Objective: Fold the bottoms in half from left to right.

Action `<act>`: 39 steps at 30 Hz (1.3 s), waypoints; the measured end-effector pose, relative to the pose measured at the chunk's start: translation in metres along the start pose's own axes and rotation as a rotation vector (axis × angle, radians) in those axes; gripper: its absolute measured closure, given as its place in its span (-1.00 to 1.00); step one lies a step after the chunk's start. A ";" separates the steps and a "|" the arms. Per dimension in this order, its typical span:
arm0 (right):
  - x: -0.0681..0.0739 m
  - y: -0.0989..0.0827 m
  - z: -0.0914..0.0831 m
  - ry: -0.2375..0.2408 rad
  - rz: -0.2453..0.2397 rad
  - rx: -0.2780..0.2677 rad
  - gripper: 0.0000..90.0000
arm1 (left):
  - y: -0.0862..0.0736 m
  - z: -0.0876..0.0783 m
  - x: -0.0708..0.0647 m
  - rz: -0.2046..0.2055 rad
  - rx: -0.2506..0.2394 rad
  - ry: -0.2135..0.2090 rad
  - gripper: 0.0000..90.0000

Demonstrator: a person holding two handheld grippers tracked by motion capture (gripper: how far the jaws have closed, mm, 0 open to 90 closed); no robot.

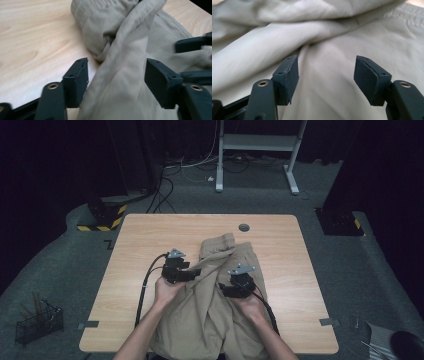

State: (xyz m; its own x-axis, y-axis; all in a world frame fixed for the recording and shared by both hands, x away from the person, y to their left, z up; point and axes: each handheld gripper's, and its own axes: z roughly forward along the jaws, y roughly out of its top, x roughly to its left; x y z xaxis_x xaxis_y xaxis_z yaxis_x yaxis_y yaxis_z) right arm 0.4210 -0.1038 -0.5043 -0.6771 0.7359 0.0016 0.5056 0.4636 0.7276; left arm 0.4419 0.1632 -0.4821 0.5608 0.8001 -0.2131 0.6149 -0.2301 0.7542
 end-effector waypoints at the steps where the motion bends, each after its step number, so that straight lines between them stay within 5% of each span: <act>1: 0.000 -0.004 -0.007 0.008 -0.003 0.003 -0.19 | -0.004 -0.002 0.001 0.003 0.006 -0.001 -0.25; 7: -0.004 -0.033 -0.028 0.037 -0.006 0.041 -0.17 | -0.026 -0.004 0.011 -0.014 0.074 0.034 -0.31; 10: -0.001 -0.038 -0.022 0.020 -0.048 0.065 -0.17 | -0.032 0.000 0.014 -0.017 0.091 0.053 0.10; 13: 0.001 -0.033 -0.015 0.021 -0.055 0.054 -0.17 | -0.033 0.008 0.013 0.031 0.107 0.090 0.49; 17: 0.001 -0.025 -0.003 0.018 -0.048 0.030 -0.17 | -0.026 0.015 0.014 0.055 0.112 0.127 0.78; 21: -0.002 -0.018 0.009 0.014 -0.045 0.006 -0.17 | -0.018 0.020 0.023 0.015 0.122 0.135 0.92; 26: -0.004 -0.006 0.021 0.008 -0.038 0.007 -0.17 | -0.002 -0.003 0.022 -0.016 0.013 0.065 0.94; 31: -0.003 0.000 0.028 0.001 -0.033 0.008 -0.18 | 0.016 -0.019 -0.008 0.018 -0.085 -0.060 0.94; 33: -0.003 0.001 0.028 0.003 -0.032 0.011 -0.17 | 0.021 -0.007 -0.029 0.058 -0.074 -0.110 0.94; 35: -0.002 0.001 0.025 -0.004 -0.020 0.035 -0.15 | 0.021 0.008 -0.043 0.100 -0.038 -0.114 0.94; 39: 0.003 -0.007 -0.002 0.002 -0.026 0.028 -0.12 | 0.006 0.039 -0.051 0.097 0.055 -0.115 0.93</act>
State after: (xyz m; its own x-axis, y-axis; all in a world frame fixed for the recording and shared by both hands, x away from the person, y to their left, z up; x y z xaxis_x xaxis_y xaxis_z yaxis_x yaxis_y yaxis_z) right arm 0.4144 -0.1057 -0.5075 -0.6915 0.7222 -0.0154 0.5026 0.4963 0.7079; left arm 0.4380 0.0993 -0.4911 0.6772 0.7043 -0.2131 0.5824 -0.3360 0.7402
